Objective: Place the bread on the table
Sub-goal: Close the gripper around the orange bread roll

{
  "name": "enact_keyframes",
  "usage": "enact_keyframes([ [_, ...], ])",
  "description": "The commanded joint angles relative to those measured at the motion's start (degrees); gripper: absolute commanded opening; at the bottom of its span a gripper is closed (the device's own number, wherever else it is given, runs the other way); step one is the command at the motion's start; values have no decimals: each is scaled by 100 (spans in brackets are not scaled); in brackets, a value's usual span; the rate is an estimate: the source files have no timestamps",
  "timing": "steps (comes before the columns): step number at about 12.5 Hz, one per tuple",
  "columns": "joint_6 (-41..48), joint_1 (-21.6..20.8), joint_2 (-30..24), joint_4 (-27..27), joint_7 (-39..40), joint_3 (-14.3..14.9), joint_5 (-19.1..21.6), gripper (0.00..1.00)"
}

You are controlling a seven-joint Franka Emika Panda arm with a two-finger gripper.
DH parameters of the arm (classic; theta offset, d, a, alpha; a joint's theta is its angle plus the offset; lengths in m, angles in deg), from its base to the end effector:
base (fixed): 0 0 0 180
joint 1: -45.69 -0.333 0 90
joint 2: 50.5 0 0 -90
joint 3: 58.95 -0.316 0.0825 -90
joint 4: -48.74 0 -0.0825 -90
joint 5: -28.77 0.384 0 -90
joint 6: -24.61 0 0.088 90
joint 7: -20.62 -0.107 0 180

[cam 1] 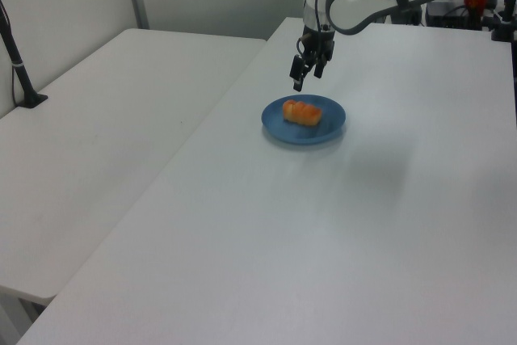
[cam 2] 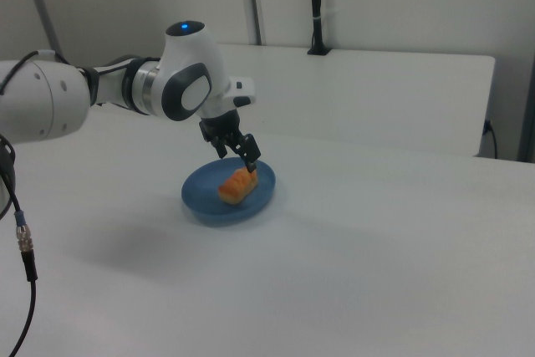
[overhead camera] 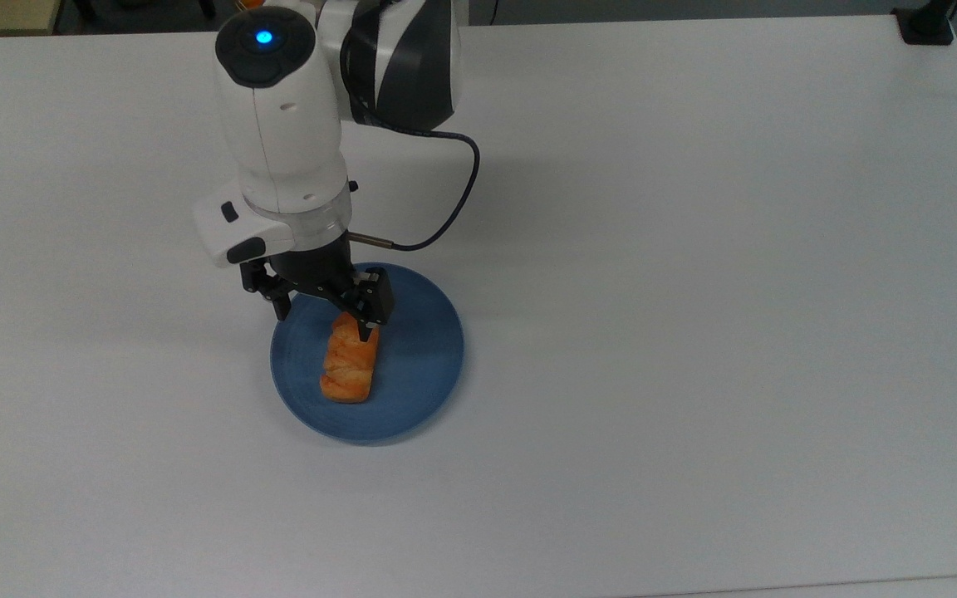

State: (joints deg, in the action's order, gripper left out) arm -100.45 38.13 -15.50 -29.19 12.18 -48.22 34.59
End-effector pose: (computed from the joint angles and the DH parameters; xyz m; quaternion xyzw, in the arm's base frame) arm 0.7428 -0.0064 0.3904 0.9885 -0.1025 0.1111 0.0017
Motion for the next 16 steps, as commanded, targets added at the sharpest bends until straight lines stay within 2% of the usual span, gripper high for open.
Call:
enact_keyframes([
  [1, -157, -184, 323, 112, -114, 61, 59, 100],
  [4, -413, -228, 481, 68, -140, 61, 24, 100],
  [6, -492, -272, 552, 59, -149, 70, 24, 92],
  [9, -510, -298, 561, 24, -132, 62, -116, 55],
  [13, -580, -298, 561, -46, -96, 61, -266, 19],
  [14, -580, -307, 561, -46, -70, 61, -309, 11],
  [16, -580, -316, 561, -46, -53, 61, -424, 3],
])
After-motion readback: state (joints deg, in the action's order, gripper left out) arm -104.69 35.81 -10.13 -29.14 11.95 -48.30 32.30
